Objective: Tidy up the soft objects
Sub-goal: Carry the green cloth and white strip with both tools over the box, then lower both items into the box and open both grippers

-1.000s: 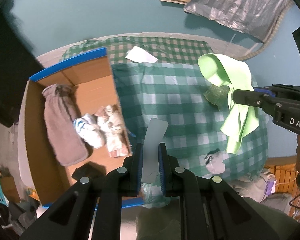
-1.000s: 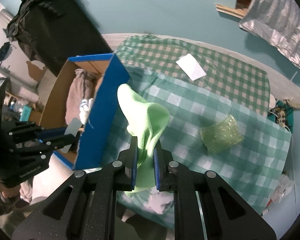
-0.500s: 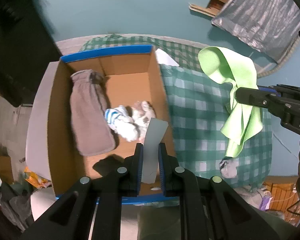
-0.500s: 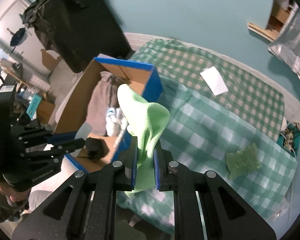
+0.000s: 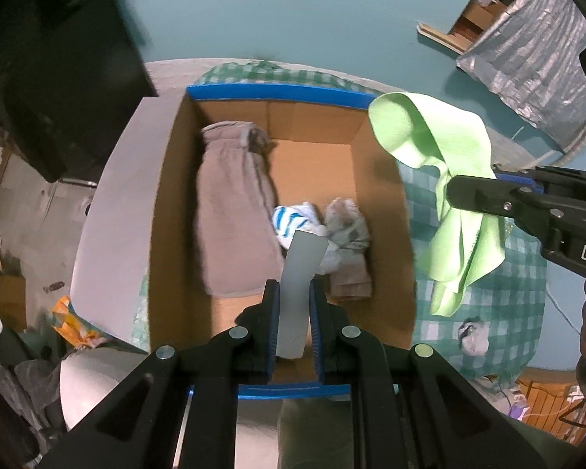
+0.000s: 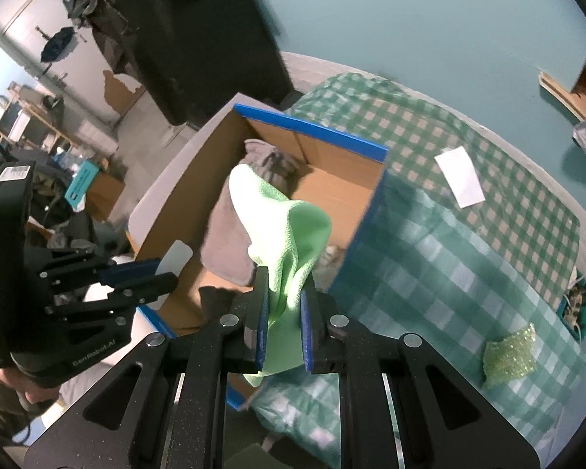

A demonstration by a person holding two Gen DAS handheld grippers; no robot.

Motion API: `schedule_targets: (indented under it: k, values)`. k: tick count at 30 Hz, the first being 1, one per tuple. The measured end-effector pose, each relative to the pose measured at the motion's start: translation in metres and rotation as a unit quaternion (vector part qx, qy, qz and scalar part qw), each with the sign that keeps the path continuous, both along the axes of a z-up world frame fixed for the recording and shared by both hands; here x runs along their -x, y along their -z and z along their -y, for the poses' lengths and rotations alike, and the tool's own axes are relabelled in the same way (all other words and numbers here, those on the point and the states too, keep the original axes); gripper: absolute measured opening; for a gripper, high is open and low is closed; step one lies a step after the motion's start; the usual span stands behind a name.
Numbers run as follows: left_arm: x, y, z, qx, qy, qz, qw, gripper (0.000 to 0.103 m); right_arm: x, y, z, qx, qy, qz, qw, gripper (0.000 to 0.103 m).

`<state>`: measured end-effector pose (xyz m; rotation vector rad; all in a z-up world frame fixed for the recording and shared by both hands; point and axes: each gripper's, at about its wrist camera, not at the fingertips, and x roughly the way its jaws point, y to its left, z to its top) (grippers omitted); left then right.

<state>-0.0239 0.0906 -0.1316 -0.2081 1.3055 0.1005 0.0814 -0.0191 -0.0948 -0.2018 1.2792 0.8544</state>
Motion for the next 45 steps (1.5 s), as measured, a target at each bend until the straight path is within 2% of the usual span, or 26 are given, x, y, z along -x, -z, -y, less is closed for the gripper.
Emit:
schedule_targets:
  k: [12, 17, 20, 21, 23, 25, 29, 32, 45]
  values:
    - [0.003, 0.011, -0.032, 0.003, -0.031, -0.012, 0.9994, 0.015, -0.003, 0.016, -0.047, 0.012, -0.023, -0.011, 1.000, 0.012]
    - [0.001, 0.021, -0.039, 0.001, -0.041, -0.022, 0.9989, 0.023, -0.007, 0.032, -0.055, 0.019, -0.016, -0.032, 0.999, 0.013]
    - [0.000, 0.027, -0.040, -0.005, -0.044, -0.032, 0.9985, 0.033, -0.009, 0.039, -0.057, 0.028, -0.011, -0.039, 0.999, 0.022]
    - [-0.001, 0.029, -0.040, -0.006, -0.045, -0.035, 0.9983, 0.038, -0.010, 0.041, -0.056, 0.033, -0.006, -0.039, 0.999, 0.035]
    - [-0.001, 0.031, -0.040, -0.008, -0.049, -0.038, 0.9981, 0.041, -0.009, 0.041, -0.054, 0.036, -0.002, -0.037, 0.999, 0.054]
    - [0.000, 0.032, -0.038, -0.005, -0.052, -0.037, 0.9980, 0.049, -0.009, 0.039, -0.050, 0.037, 0.003, -0.029, 0.999, 0.061]
    - [0.000, 0.028, -0.033, -0.006, -0.054, -0.033, 0.9980, 0.051, -0.010, 0.038, -0.041, 0.040, 0.009, -0.029, 0.999, 0.063]
    - [-0.001, 0.026, -0.027, -0.004, -0.051, -0.032, 0.9982, 0.056, -0.011, 0.036, -0.033, 0.041, 0.016, -0.031, 0.999, 0.063]
    - [-0.010, 0.007, 0.009, -0.002, -0.020, -0.016, 0.9997, 0.056, -0.016, 0.025, 0.020, 0.036, 0.058, -0.023, 0.997, 0.064]
